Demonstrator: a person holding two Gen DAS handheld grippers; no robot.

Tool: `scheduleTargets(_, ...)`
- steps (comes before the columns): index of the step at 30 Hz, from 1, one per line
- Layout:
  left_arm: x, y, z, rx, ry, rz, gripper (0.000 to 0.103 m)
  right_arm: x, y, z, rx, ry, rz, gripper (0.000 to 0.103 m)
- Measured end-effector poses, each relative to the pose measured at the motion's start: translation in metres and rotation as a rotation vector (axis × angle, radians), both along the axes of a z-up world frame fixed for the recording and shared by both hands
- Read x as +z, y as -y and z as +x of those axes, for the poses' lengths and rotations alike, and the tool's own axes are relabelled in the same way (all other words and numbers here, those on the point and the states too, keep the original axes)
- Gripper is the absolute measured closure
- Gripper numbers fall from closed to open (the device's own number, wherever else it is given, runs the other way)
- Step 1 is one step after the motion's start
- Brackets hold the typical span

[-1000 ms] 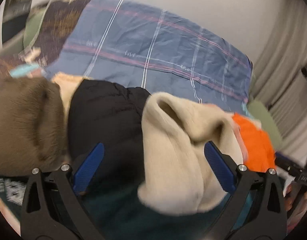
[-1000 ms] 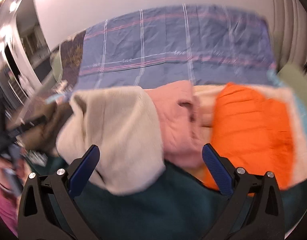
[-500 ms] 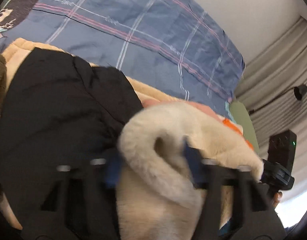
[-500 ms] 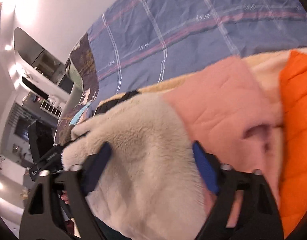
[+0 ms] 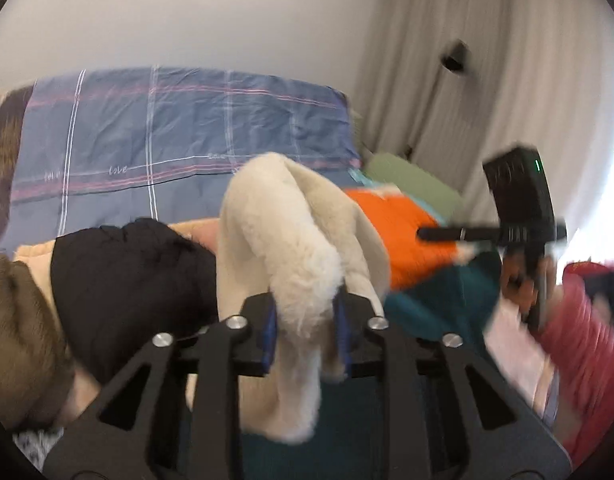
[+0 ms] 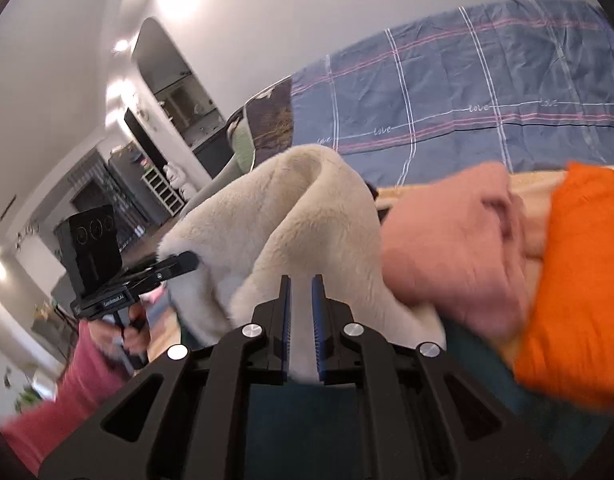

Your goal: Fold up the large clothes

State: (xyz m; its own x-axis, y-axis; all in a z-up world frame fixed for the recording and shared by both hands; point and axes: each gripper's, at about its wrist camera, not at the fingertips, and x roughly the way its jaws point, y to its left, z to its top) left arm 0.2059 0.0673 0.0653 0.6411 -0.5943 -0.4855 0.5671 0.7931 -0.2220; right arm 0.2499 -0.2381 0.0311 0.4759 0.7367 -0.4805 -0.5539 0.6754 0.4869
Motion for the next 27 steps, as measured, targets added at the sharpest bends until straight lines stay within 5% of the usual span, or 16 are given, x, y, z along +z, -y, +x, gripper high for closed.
scheduleTargets(5, -0.038, -0.004, -0.083, -0.026, -0.047, 0.067, 0.068, -0.029, 0.026, -0.07, -0.091, -0.022, -0.127, 0.08)
scheduleTargets(8, -0.046, -0.002, -0.105, 0.002, -0.013, 0.144, 0.047, -0.046, 0.023, -0.071, -0.137, -0.056, -0.156, 0.068)
scheduleTargets(10, -0.041, 0.003, -0.105, 0.028, 0.012, 0.16, 0.029, -0.052, 0.018, -0.063, -0.174, -0.082, -0.169, 0.062)
scheduleTargets(13, -0.032, 0.022, -0.087, 0.047, 0.026, 0.141, 0.014, -0.054, 0.002, -0.043, -0.17, -0.076, -0.126, 0.032)
scheduleTargets(18, -0.045, 0.072, -0.037, 0.016, -0.006, 0.196, 0.01, -0.051, -0.016, -0.022, -0.193, -0.092, -0.047, 0.013)
scheduleTargets(20, -0.061, 0.084, -0.021, 0.013, -0.052, 0.241, 0.035, -0.057, -0.029, -0.011, -0.182, -0.091, -0.115, 0.013)
scheduleTargets(21, -0.074, 0.09, -0.005, 0.0, -0.118, 0.271, 0.088, -0.063, -0.034, -0.006, -0.192, -0.102, -0.154, 0.013)
scheduleTargets(23, -0.074, 0.089, 0.005, 0.029, -0.13, 0.271, 0.09, -0.071, -0.038, -0.005, -0.184, -0.117, -0.175, 0.029)
scheduleTargets(24, -0.061, 0.086, 0.002, 0.042, -0.061, 0.271, 0.09, -0.073, -0.038, -0.006, -0.159, -0.118, -0.177, 0.07)
scheduleTargets(25, -0.049, 0.084, -0.003, 0.041, -0.008, 0.264, 0.09, -0.072, -0.037, -0.009, -0.142, -0.113, -0.183, 0.092)
scheduleTargets(27, -0.02, 0.073, -0.022, 0.013, 0.097, 0.205, 0.09, -0.061, -0.022, -0.03, -0.128, -0.027, -0.138, 0.094)
